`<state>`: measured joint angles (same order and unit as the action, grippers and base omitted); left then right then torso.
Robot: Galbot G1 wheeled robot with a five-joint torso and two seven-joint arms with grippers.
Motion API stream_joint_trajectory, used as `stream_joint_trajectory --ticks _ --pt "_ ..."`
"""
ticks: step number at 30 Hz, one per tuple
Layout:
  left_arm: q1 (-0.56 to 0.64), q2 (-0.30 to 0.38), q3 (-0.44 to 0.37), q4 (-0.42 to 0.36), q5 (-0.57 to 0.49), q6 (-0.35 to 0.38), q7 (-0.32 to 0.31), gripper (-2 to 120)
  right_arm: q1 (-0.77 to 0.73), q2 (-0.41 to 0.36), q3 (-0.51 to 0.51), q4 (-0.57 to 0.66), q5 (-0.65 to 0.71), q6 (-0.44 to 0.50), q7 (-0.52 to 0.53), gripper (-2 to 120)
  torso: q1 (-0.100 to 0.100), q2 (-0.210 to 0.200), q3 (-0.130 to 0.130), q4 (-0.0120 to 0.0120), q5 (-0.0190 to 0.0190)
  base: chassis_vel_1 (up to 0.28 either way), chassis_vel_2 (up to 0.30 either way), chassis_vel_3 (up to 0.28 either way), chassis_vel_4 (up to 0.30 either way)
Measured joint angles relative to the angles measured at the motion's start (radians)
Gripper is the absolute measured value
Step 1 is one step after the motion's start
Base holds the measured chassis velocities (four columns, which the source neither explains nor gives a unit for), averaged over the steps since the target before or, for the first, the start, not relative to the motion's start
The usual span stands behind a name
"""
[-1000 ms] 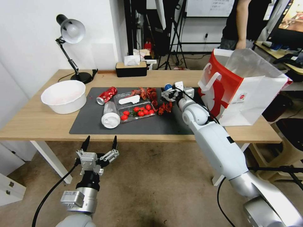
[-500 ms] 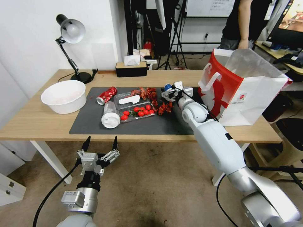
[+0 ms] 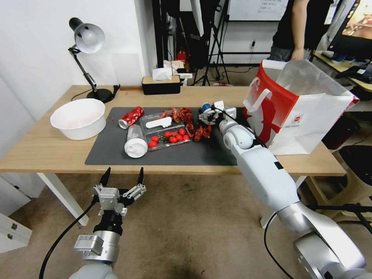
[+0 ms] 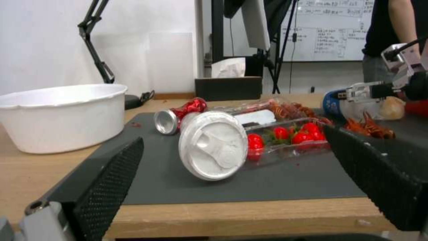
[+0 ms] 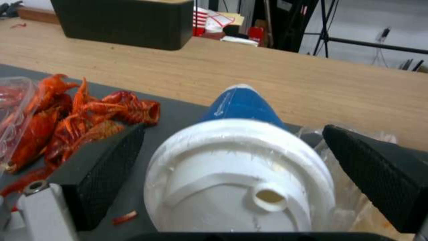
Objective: Pick up the trash from the table and place it into the takeout bag.
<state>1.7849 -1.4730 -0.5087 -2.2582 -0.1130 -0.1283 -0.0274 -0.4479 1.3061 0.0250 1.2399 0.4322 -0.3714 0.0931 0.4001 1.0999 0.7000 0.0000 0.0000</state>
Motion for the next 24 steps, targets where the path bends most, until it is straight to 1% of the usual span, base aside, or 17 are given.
stream_joint_trajectory --ticks 7,24 --pt "0.002 0.003 -0.007 -0.002 -0.007 -0.002 0.0 100 -0.001 0.007 0.002 -0.01 0.002 -0.012 0.0 100 0.0 0.0 0.0 0.0 -0.0001 0.0 0.0 0.0 0.0" --pt "0.005 0.004 -0.003 -0.001 -0.018 -0.002 -0.001 100 -0.004 0.019 0.014 -0.046 0.004 -0.003 -0.002 100 0.0 0.0 0.0 0.0 0.0 0.0 0.0 0.0 0.0"
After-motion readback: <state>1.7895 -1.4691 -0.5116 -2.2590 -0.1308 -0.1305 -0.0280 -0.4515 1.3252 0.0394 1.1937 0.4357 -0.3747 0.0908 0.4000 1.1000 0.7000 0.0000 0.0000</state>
